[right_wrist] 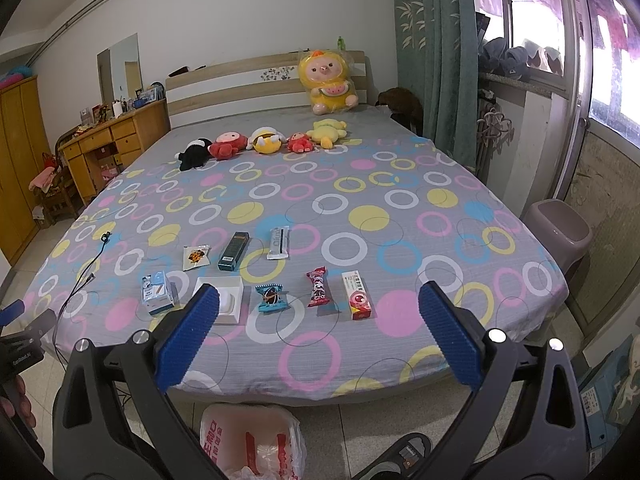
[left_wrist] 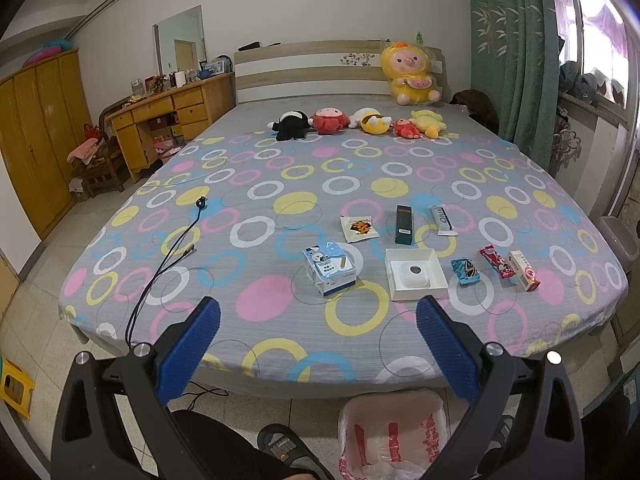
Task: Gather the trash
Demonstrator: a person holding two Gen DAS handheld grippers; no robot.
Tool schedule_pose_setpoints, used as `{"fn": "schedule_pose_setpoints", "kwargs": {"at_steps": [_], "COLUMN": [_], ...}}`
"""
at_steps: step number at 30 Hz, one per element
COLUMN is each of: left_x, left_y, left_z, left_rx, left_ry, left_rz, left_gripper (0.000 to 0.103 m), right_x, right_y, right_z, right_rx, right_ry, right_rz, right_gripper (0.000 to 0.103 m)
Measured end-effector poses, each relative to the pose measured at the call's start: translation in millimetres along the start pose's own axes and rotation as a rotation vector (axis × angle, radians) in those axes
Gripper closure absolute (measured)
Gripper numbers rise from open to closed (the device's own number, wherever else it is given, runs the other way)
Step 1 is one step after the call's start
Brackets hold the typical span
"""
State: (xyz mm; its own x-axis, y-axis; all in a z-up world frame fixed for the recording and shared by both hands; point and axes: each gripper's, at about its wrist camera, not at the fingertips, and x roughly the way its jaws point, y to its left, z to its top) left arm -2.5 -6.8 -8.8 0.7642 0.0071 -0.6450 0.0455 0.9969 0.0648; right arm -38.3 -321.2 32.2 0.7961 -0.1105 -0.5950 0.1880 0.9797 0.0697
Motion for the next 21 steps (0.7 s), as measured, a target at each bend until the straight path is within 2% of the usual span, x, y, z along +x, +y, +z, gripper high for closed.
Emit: {"fn": "schedule_pose_setpoints", "kwargs": {"at_steps": [21], "left_x": [-3.0], "left_y": [9.8], "left_z": [5.5], "left_rx": [0.001], "left_ry": [-0.001], "left_rz": [-0.002], "left_gripper": [0.007], "right_x": [-1.1], "right_y": [-1.0], "right_z": [-1.6], "right_rx": [0.001], "right_ry": [0.003], "right_rz": [-0.002], "right_gripper": [0.005]}}
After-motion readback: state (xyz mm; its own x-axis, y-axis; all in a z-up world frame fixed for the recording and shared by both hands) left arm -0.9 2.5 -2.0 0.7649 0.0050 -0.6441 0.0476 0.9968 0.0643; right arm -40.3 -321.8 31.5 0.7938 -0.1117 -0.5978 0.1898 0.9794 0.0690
